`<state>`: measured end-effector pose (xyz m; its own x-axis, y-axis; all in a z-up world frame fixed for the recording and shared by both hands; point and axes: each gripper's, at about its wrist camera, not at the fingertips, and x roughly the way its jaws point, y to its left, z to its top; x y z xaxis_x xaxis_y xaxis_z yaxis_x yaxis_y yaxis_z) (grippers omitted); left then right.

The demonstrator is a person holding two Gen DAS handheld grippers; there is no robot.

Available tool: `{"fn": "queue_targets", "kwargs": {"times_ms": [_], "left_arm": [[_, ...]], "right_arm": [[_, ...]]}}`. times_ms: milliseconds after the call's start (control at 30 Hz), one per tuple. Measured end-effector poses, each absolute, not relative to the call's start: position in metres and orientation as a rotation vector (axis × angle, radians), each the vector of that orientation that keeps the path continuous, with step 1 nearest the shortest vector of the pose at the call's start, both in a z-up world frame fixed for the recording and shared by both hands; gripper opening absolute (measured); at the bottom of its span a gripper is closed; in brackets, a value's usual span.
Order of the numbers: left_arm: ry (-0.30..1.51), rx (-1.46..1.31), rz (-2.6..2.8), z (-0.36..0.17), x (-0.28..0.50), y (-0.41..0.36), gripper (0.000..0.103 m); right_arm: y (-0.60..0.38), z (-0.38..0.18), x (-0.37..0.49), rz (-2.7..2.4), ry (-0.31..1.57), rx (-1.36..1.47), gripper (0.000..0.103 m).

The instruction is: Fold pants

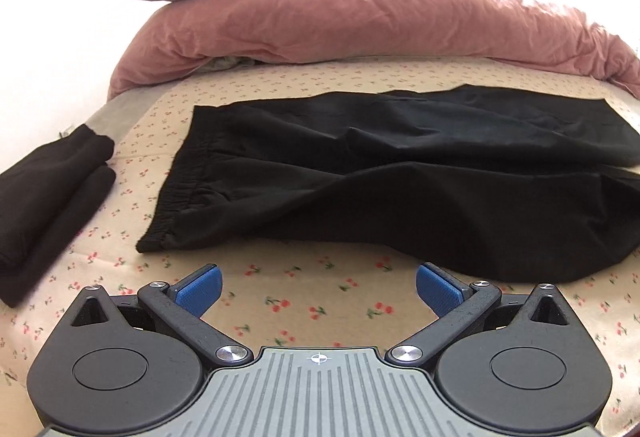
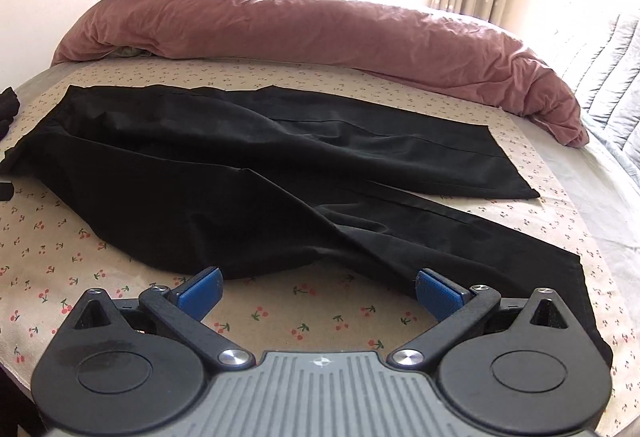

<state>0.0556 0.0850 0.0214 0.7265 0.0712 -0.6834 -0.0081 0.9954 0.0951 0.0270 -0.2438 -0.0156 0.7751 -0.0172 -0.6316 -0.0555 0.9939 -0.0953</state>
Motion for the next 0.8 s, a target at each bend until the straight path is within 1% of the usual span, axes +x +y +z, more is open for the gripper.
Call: {"fn": "queue_targets", "kwargs": {"times_ms": [100, 133, 200, 233, 333, 400, 467, 500, 567, 600, 633, 667, 700, 733, 767, 800], "left_arm": [[0.778, 0.009, 0.072, 0.028, 0.074, 0.120, 0.103], [0.783, -0.033, 0.067, 0.027, 0.080, 0.133, 0.103], [0.792, -0.117, 0.090, 0.024, 0.089, 0.157, 0.102], [0.792, -0.171, 0.109, 0.022, 0.092, 0.171, 0.102], [0.799, -0.301, 0.174, 0.010, 0.097, 0.207, 0.101], [0.807, -0.380, 0.213, 0.000, 0.098, 0.229, 0.098], [0.820, -0.480, 0.243, -0.012, 0.099, 0.251, 0.095], [0.824, -0.536, 0.254, -0.018, 0.100, 0.261, 0.092], [0.838, -0.623, 0.255, -0.029, 0.104, 0.273, 0.085], [0.845, -0.657, 0.250, -0.035, 0.106, 0.277, 0.078], [0.838, -0.680, 0.256, -0.038, 0.108, 0.280, 0.074], [0.815, -0.701, 0.266, -0.040, 0.109, 0.283, 0.071], [0.791, -0.725, 0.287, -0.042, 0.110, 0.286, 0.063], [0.760, -0.749, 0.304, -0.042, 0.110, 0.290, 0.054], [0.738, -0.765, 0.310, -0.043, 0.111, 0.293, 0.047], [0.731, -0.777, 0.319, -0.045, 0.113, 0.297, 0.035]], "right_arm": [[-0.249, -0.013, 0.042, 0.094, 0.674, -0.081, 0.096], [-0.251, -0.013, 0.049, 0.115, 0.661, -0.063, 0.093], [-0.257, -0.014, 0.062, 0.149, 0.646, -0.037, 0.090], [-0.260, -0.016, 0.069, 0.158, 0.639, -0.027, 0.087], [-0.265, -0.024, 0.085, 0.185, 0.627, -0.038, 0.070], [-0.266, -0.030, 0.092, 0.193, 0.632, -0.040, 0.064], [-0.267, -0.037, 0.099, 0.219, 0.661, -0.039, 0.044], [-0.266, -0.039, 0.102, 0.232, 0.669, -0.042, 0.039], [-0.267, -0.041, 0.106, 0.255, 0.681, -0.041, 0.024], [-0.267, -0.041, 0.106, 0.264, 0.684, -0.039, 0.017], [-0.268, -0.041, 0.106, 0.275, 0.689, -0.037, 0.005], [-0.268, -0.041, 0.105, 0.281, 0.693, -0.036, 0.004], [-0.268, -0.040, 0.103, 0.286, 0.695, -0.039, 0.002], [-0.268, -0.038, 0.100, 0.294, 0.693, -0.046, 0.002], [-0.269, -0.036, 0.095, 0.304, 0.685, -0.050, 0.001], [-0.269, -0.034, 0.090, 0.316, 0.679, -0.054, 0.001]]}}
